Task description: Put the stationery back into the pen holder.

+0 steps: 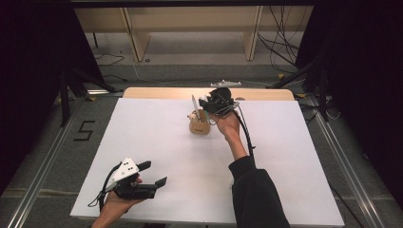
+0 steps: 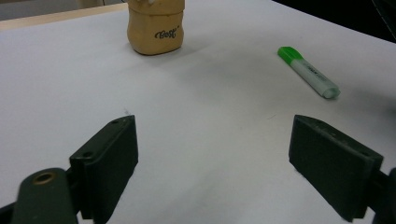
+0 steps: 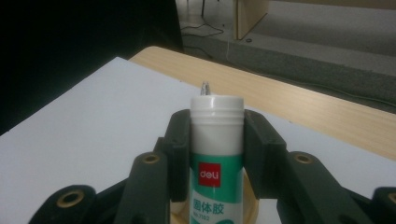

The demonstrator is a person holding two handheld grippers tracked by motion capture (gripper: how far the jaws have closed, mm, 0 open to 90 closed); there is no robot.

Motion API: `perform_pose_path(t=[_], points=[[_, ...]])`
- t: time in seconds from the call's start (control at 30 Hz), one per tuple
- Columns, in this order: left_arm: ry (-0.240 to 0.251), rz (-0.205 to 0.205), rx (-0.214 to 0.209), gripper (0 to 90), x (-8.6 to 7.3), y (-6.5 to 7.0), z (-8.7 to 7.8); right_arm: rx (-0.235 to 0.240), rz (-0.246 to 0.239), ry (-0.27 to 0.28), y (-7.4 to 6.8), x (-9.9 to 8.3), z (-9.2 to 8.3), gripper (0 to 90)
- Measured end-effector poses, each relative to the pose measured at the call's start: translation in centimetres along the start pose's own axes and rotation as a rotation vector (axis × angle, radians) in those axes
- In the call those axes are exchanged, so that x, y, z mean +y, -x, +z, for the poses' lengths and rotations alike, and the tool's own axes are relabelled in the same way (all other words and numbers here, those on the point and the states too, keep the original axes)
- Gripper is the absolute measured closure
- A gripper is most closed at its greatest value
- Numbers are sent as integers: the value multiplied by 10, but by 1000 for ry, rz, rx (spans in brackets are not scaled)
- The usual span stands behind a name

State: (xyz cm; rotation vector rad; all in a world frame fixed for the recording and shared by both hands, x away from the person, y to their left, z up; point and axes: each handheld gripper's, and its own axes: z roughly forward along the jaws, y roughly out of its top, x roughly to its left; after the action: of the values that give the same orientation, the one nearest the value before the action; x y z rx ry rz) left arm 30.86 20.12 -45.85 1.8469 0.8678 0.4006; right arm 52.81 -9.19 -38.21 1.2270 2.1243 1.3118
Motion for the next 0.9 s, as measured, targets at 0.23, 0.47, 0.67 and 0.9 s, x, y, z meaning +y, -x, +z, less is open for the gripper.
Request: perform_pose_path(t=[0.23,0.47,0.67,0.9], points=[[1,-1,-3,154,0,1,0,-9,7,6,0,4,8,657],[0,1,-2,153,0,0,-1,-13,25,18,1,6,12,657],[-5,0,-4,153,0,0,0,-24,18,9,1,7,18,657],[-1,0,-5,153,0,1,0,-34,26,2,4,6,24,657]])
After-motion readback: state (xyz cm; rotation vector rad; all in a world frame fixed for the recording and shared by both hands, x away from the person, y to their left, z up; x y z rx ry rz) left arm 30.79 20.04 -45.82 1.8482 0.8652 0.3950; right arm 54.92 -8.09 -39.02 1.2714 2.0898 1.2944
